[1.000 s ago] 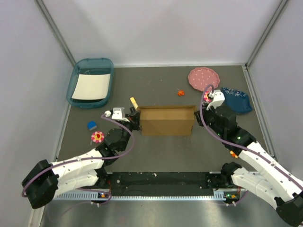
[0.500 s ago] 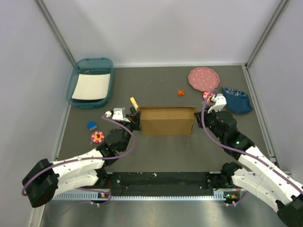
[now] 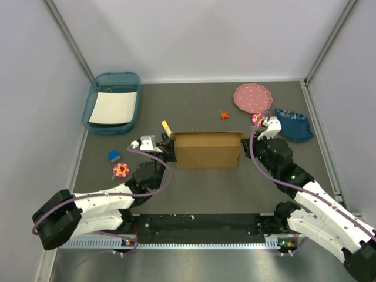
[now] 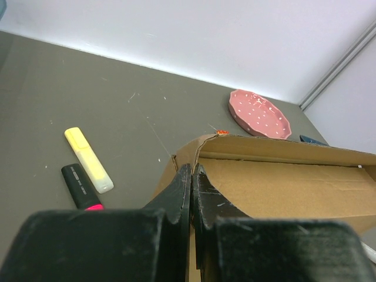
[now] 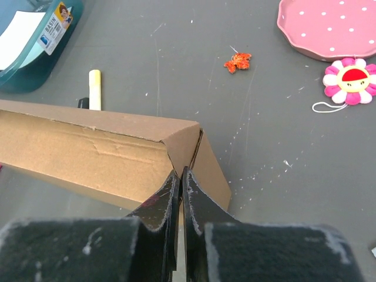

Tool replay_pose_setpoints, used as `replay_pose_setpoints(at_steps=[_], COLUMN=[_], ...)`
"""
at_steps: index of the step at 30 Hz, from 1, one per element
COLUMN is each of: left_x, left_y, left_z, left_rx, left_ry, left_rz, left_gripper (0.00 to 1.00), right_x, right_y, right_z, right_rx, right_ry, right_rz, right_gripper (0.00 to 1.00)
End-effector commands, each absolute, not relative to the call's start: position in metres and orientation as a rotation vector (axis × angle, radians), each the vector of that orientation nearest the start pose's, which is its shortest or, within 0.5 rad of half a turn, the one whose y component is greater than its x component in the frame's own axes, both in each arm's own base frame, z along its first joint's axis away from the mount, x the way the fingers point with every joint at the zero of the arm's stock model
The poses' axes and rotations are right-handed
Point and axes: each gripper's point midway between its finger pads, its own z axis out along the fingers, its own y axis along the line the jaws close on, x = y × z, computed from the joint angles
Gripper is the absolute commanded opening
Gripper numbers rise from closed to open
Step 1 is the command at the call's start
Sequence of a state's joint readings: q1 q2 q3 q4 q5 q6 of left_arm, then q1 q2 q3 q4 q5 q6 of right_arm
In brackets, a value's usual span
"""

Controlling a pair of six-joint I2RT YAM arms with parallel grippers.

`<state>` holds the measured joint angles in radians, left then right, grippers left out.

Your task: Fold the paper box

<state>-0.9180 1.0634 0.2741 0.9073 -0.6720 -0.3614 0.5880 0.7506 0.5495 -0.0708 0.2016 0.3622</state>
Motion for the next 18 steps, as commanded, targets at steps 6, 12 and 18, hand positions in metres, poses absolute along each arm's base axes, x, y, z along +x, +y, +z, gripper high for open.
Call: replay_pose_setpoints(at_steps=[6,12,18], left_x=[0.246,0.25,0.25], left_y=[-0.198,-0.201,-0.203], left_z=[0.083,0.09,0.091], left_rx=[0.113,0.128,0.138], left_ry=[1.855,1.864,1.878], left_rz=[-0.363,-0.331,-0.316], left_gripper=[0.0,0.0,0.0], right_x=[0.247,0.254,0.26], right_y=[0.15,0.152,0.153], right_z=[0.159,0.197,0.228], right_rx=[-0.092,-0.084,-0.096], right_ry=[2.021,1.953,1.889], right_rz=[0.46,0.471,0.471], right_gripper=[0.15,0.37,0.4])
